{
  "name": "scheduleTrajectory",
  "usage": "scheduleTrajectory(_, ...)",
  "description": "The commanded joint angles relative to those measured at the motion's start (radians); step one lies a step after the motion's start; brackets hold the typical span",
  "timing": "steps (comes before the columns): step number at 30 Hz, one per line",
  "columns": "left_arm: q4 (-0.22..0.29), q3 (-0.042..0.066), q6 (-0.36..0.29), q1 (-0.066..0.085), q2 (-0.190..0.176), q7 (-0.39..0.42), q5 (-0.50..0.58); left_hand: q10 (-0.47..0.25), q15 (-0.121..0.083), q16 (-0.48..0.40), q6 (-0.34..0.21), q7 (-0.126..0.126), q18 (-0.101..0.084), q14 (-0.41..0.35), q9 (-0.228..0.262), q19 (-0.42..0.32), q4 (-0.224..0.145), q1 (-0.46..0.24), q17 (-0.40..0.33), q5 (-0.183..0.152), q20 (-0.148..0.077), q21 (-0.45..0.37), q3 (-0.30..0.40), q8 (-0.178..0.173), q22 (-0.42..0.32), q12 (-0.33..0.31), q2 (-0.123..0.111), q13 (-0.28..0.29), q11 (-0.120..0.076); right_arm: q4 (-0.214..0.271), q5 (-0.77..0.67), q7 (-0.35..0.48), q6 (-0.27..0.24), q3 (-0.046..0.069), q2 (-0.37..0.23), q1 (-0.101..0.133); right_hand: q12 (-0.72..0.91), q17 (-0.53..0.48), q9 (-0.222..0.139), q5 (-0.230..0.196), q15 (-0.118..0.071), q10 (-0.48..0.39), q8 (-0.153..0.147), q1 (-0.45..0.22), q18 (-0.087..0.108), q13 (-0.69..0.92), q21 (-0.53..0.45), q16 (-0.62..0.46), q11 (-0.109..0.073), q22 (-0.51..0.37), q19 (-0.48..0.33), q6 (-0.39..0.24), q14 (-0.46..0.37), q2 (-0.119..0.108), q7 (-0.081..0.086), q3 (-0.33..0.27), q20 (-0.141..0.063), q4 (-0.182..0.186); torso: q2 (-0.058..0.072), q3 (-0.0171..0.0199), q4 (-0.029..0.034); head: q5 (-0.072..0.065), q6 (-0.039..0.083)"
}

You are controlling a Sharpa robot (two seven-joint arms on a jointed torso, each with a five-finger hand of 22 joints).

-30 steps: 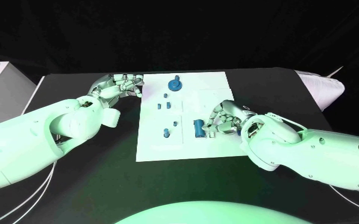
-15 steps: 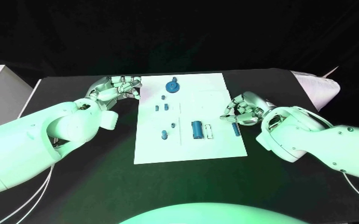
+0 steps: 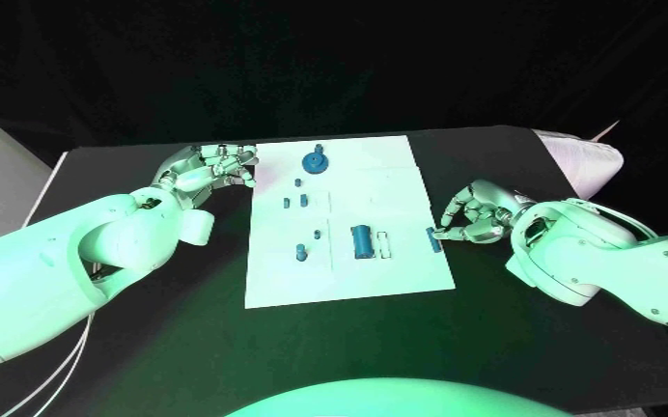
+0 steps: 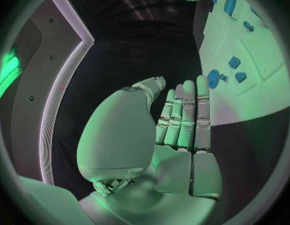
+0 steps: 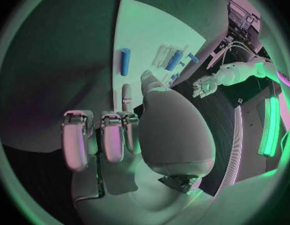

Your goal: Assemble the parts on the task board

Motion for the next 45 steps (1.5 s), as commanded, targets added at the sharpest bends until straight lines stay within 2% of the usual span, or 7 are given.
scheduleTrajectory(1,0.001,0.001,0.012,-0.001,0.004,0.009,0.003,-0.01,0.001,-0.007,-0.008,0.0,0.013,0.003,-0.001,0.008,0.005,0.01,0.001,0.001,-0.001,-0.007,0.002,0.001,-0.001,0.007,0.003,-0.001,0.0,0.004,-0.079,-0.063,0.039,-0.001,-0.002,-0.003,0.002,0.263,0.002,-0.004,0.004,0.104,-0.001,-0.016,-0.009,0.263,0.0,0.004,0.0,0.245,0.094,0.008,0.106,0.002,-0.002,-0.011,0.004,0.0,0.0,-0.0008,0.0004,-0.004,0.001)
scheduleTrajectory(8,0.0,0.001,0.012,-0.007,0.005,0.009,0.003,-0.01,0.001,-0.007,-0.008,0.0,0.013,0.003,-0.001,0.008,0.005,0.01,0.001,0.001,-0.001,-0.007,0.002,0.001,-0.001,0.007,0.003,-0.001,0.0,-0.005,-0.114,-0.097,0.037,-0.002,0.009,-0.008,0.002,0.263,0.004,-0.002,0.002,0.104,0.0,-0.041,-0.009,0.263,0.0,0.004,-0.002,0.245,0.095,0.012,0.106,0.003,-0.004,-0.022,0.003,0.0,0.001,-0.002,0.0033,-0.008,0.0)
scheduleTrajectory(18,0.002,0.001,0.012,-0.009,0.003,0.009,0.003,-0.01,0.001,-0.007,-0.008,0.0,0.013,0.003,-0.001,0.008,0.005,0.01,0.001,0.001,-0.001,-0.007,0.002,0.001,-0.001,0.007,0.003,-0.001,0.0,-0.026,-0.125,-0.109,0.044,-0.003,0.047,-0.034,0.002,0.263,0.005,-0.001,0.002,0.104,0.001,-0.047,-0.009,0.263,0.0,0.004,-0.002,0.245,0.095,0.014,0.106,0.004,-0.005,-0.025,0.002,0.0,0.002,0.0002,0.0029,-0.006,-0.002)
scheduleTrajectory(29,0.004,0.001,0.012,-0.01,0.002,0.01,0.003,-0.011,0.001,-0.007,-0.008,0.0,0.013,0.003,-0.002,0.01,0.008,0.011,0.002,0.002,-0.001,-0.009,0.0,0.002,-0.002,0.008,0.002,-0.001,0.0,-0.046,-0.131,-0.116,0.046,-0.004,0.08,-0.051,0.002,0.263,0.006,0.003,0.001,0.104,0.002,-0.047,-0.009,0.263,0.0,0.004,-0.003,0.245,0.095,0.016,0.106,0.008,-0.006,-0.023,0.002,-0.001,0.002,0.0,0.0018,-0.004,-0.005)
scheduleTrajectory(35,0.004,0.001,0.012,-0.01,0.001,0.01,0.003,-0.011,0.001,-0.007,-0.008,0.0,0.013,0.003,-0.002,0.01,0.008,0.011,0.002,0.002,-0.001,-0.009,0.0,0.002,-0.002,0.008,0.002,-0.001,0.0,-0.056,-0.146,-0.12,0.044,-0.004,0.095,-0.055,0.002,0.263,0.008,0.019,-0.002,0.104,0.002,-0.025,-0.009,0.263,0.0,0.004,-0.007,0.246,0.095,0.018,0.106,0.02,-0.01,-0.008,-0.001,-0.004,0.001,-0.0005,0.0018,-0.003,-0.005)
scheduleTrajectory(40,0.005,0.001,0.012,-0.01,0.0,0.01,0.003,-0.011,0.001,-0.007,-0.008,0.0,0.013,0.003,-0.002,0.01,0.008,0.011,0.002,0.002,-0.001,-0.009,0.0,0.002,-0.002,0.008,0.002,-0.001,0.0,-0.069,-0.155,-0.123,0.056,-0.005,0.109,-0.061,0.002,0.263,0.005,0.118,-0.005,0.104,-0.008,0.049,-0.01,0.263,0.0,0.004,-0.009,0.246,0.095,0.014,0.106,0.022,-0.012,0.037,-0.004,-0.01,0.001,-0.0006,0.0026,-0.003,-0.007)
scheduleTrajectory(45,0.005,0.001,0.011,-0.01,-0.002,0.01,0.003,-0.011,0.001,-0.007,-0.008,0.0,0.013,0.003,-0.002,0.01,0.008,0.011,0.002,0.002,-0.001,-0.009,0.0,0.002,-0.002,0.008,0.002,-0.001,0.0,-0.075,-0.166,-0.128,0.066,-0.005,0.116,-0.067,0.002,0.263,-0.002,0.175,-0.005,0.104,-0.02,0.115,-0.009,0.263,0.0,0.004,-0.009,0.246,0.095,0.019,0.106,0.01,-0.011,0.106,-0.005,-0.017,0.001,-0.001,0.0018,-0.003,-0.008)
